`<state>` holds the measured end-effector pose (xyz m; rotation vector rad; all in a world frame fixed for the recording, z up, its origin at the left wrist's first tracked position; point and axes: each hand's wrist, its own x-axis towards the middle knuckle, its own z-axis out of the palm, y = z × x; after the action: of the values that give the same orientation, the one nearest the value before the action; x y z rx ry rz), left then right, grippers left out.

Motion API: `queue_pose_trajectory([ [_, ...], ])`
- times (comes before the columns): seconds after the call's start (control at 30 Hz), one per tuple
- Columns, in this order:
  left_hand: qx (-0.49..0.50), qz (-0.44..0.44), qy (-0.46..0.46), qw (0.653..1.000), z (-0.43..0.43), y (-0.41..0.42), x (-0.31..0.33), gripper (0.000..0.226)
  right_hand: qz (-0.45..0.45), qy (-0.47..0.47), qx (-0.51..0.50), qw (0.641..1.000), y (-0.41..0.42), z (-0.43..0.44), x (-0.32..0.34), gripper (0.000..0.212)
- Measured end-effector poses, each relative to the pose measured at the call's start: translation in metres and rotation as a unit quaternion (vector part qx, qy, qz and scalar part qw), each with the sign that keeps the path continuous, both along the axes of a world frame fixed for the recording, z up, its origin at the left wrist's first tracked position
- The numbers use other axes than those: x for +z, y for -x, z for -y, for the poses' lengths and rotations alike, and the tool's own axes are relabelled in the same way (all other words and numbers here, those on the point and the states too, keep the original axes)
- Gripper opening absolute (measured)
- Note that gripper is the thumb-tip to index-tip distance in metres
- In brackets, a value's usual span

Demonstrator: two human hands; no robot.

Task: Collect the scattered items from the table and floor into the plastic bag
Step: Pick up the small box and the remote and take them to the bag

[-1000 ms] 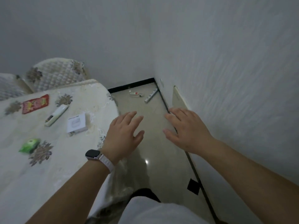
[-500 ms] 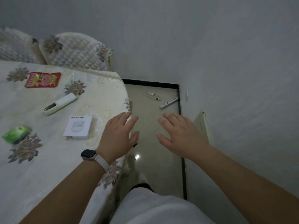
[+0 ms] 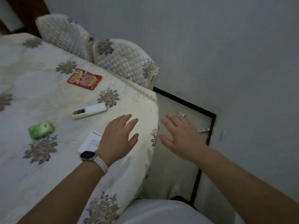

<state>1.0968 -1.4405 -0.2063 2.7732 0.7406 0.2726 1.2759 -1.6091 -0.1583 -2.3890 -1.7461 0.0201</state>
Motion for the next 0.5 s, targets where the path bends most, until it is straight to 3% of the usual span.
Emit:
queue_pose_trajectory([
  [0.23, 0.17, -0.057, -0.015, 0.984, -0.034, -0.007, 0.003, 0.056, -0.049, 0.006, 0.149, 0.988, -0.062, -0.097, -0.026, 0.057],
  [0.5, 0.343, -0.098, 0.004, 0.934, -0.027, -0.021, 0.019, 0.056, -0.092, 0.049, 0.325, 0.94, -0.107, -0.188, -0.033, 0.065],
])
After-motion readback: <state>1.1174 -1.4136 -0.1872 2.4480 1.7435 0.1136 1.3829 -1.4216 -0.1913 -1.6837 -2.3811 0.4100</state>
